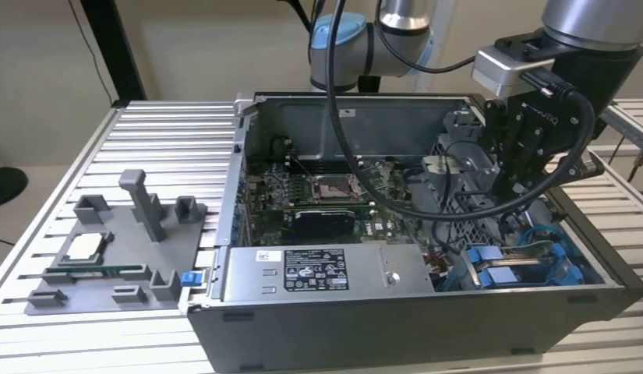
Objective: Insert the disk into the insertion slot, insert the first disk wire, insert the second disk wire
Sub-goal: 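Insert the first disk wire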
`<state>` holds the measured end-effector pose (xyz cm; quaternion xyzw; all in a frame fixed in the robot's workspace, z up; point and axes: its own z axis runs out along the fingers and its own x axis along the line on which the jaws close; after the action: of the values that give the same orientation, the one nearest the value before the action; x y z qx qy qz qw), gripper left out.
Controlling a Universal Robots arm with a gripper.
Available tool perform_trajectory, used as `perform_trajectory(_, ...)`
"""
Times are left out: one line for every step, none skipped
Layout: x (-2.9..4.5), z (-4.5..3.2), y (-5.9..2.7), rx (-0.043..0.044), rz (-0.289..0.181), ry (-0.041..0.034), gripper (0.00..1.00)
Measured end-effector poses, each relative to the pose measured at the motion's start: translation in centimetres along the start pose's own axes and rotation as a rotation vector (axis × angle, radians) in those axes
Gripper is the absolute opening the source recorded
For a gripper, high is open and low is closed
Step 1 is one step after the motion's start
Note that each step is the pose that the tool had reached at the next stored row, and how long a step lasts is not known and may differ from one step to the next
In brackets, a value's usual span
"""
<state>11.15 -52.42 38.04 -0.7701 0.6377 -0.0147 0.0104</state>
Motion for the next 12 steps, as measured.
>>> perform_trajectory(0.00,0.00,0.00,0.0000,0.000,0.0000,0.00)
perform_trajectory(0.02,0.00,-0.04,0.0000,0.000,0.0001,0.00)
perform_trajectory(0.05,0.00,-0.08,0.0000,0.000,0.0001,0.00)
perform_trajectory(0.13,0.01,-0.17,-0.0001,0.000,0.0001,0.00)
perform_trajectory(0.26,0.02,-0.28,-0.0004,0.000,-0.0001,0.00)
perform_trajectory(0.42,0.03,-0.40,-0.0007,0.000,-0.0001,0.00)
perform_trajectory(0.58,0.04,-0.52,-0.0011,0.000,-0.0003,0.00)
perform_trajectory(0.74,0.05,-0.64,-0.0016,0.000,-0.0003,0.00)
perform_trajectory(0.89,0.05,-0.77,-0.0020,0.000,-0.0003,0.00)
perform_trajectory(1.07,0.06,-0.91,-0.0026,0.000,-0.0005,0.00)
perform_trajectory(1.27,0.08,-1.03,-0.0032,0.000,-0.0006,0.00)
perform_trajectory(1.47,0.09,-1.15,-0.0038,0.000,-0.0007,0.00)
